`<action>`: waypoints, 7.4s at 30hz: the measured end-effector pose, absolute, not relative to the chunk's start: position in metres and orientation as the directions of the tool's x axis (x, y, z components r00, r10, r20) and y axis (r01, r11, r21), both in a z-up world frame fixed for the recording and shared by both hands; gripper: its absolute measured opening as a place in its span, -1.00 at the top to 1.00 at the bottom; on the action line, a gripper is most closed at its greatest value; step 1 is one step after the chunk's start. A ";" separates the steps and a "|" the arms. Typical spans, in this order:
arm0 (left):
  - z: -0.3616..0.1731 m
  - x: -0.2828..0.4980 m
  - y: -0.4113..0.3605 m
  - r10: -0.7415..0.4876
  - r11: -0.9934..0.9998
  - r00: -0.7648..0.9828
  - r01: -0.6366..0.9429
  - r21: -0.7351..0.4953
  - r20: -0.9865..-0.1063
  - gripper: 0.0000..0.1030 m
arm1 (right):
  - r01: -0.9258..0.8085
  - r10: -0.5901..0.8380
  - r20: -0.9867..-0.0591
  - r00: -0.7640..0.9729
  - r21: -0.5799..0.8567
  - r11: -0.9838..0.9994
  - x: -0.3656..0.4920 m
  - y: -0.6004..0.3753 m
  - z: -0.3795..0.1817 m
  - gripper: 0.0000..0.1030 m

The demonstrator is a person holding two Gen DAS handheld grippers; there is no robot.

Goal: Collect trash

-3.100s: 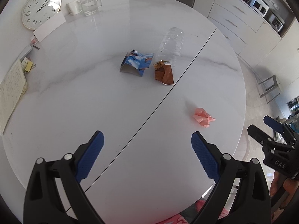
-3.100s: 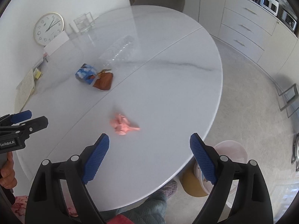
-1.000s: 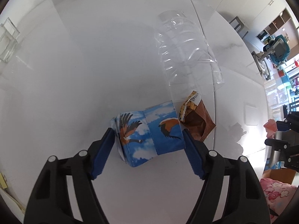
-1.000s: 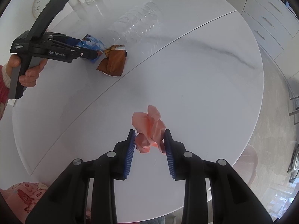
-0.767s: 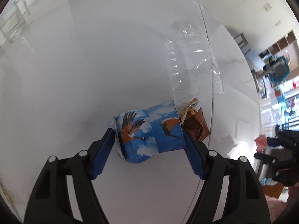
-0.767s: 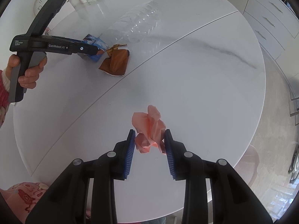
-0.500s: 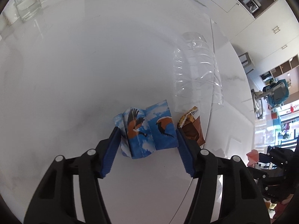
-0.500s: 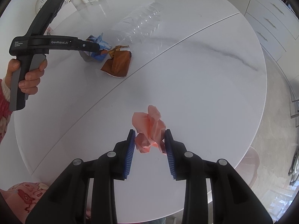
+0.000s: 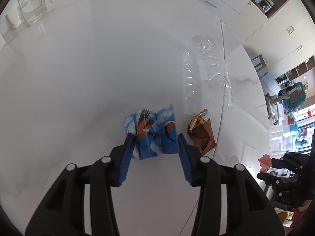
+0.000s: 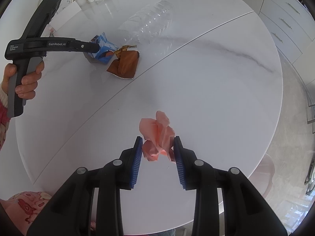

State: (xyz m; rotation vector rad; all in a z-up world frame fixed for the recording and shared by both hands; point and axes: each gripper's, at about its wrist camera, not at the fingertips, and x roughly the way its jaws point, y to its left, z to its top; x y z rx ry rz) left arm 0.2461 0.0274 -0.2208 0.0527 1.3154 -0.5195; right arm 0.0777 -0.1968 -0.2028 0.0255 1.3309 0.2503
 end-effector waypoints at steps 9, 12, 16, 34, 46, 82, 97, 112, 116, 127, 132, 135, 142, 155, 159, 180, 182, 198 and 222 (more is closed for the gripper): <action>-0.201 0.252 0.012 -0.308 0.707 0.125 0.694 -0.140 -0.943 -0.63 | -0.145 0.172 -0.965 0.198 0.144 0.979 0.084 -0.195 -0.207 0.34; -0.195 0.257 0.003 -0.339 0.563 0.041 0.809 -0.168 -0.940 -0.73 | -0.109 0.167 -0.967 0.194 0.148 0.983 0.084 -0.195 -0.207 0.34; -0.200 0.256 -0.016 -0.318 0.325 -0.042 0.934 -0.151 -0.947 -0.73 | -0.050 0.130 -0.973 0.189 0.122 0.991 0.079 -0.194 -0.209 0.34; -0.241 0.263 -0.032 -0.243 0.100 -0.155 0.978 -0.184 -0.958 0.04 | 0.171 0.139 -0.964 0.228 0.180 0.969 0.048 -0.170 -0.188 0.34; -0.196 0.200 -0.036 -0.320 0.653 0.187 0.754 -0.073 -0.929 0.05 | 0.118 0.168 -0.940 0.297 0.210 0.970 0.049 -0.166 -0.168 0.34; -0.146 -0.002 -0.367 -0.443 0.582 0.105 0.789 -0.197 -0.890 0.03 | 0.408 -0.084 -0.892 0.444 0.118 0.905 -0.115 -0.483 -0.143 0.34; -0.226 -0.038 -0.486 -0.354 0.480 -0.062 0.844 -0.238 -0.933 -0.54 | 0.564 -0.124 -0.914 0.386 0.128 0.815 -0.174 -0.539 -0.171 0.34; -0.164 -0.029 -0.426 -0.352 0.570 0.079 0.808 -0.147 -0.933 -0.76 | 0.508 -0.072 -0.898 0.434 0.178 0.843 -0.161 -0.525 -0.188 0.34; -0.148 -0.020 -0.372 -0.314 0.642 0.137 0.760 -0.103 -0.940 -0.76 | 0.476 -0.029 -0.905 0.425 0.196 0.857 -0.139 -0.514 -0.219 0.33; -0.131 0.014 -0.233 -0.258 0.842 0.250 0.533 -0.090 -0.933 -0.83 | 0.497 -0.073 -0.938 0.338 0.112 0.861 -0.087 -0.488 -0.263 -0.63; -0.129 0.039 -0.186 -0.244 0.894 0.279 0.436 -0.104 -0.929 -0.83 | 0.479 -0.124 -0.913 0.388 0.084 0.874 -0.077 -0.465 -0.228 -0.85; -0.126 0.055 -0.158 -0.232 0.918 0.317 0.384 -0.100 -0.919 -0.83 | 0.475 -0.132 -0.899 0.418 0.093 0.875 -0.072 -0.448 -0.201 -0.87; -0.135 0.103 -0.105 -0.202 0.970 0.348 0.201 -0.138 -0.915 -0.83 | 0.416 -0.080 -0.847 0.525 0.174 0.893 -0.047 -0.402 -0.137 -0.95; -0.198 0.197 -0.088 -0.132 0.989 0.308 0.098 -0.107 -0.942 -0.83 | 0.164 0.069 -0.828 0.556 0.190 0.968 0.064 -0.317 -0.110 -0.95; -0.223 0.215 -0.088 -0.132 0.991 0.276 0.072 -0.116 -0.952 -0.75 | 0.119 0.100 -0.842 0.530 0.191 0.974 0.093 -0.300 -0.121 -0.95; -0.235 0.227 -0.081 -0.051 0.994 0.331 0.105 -0.017 -0.942 0.42 | -0.041 0.157 -0.870 0.468 0.156 0.987 0.159 -0.237 -0.143 -0.95; -0.228 0.225 -0.072 -0.052 0.995 0.338 0.094 -0.021 -0.940 0.42 | -0.052 0.155 -0.869 0.469 0.149 0.988 0.164 -0.229 -0.143 -0.95; -0.202 0.207 0.013 -0.032 0.999 0.378 -0.026 -0.045 -0.925 0.42 | -0.001 0.139 -0.916 0.376 0.150 0.989 0.255 -0.140 -0.195 -0.95; -0.202 0.226 0.024 -0.053 0.995 0.365 -0.057 -0.079 -0.929 0.42 | -0.031 0.140 -0.929 0.342 0.138 0.990 0.261 -0.135 -0.203 -0.24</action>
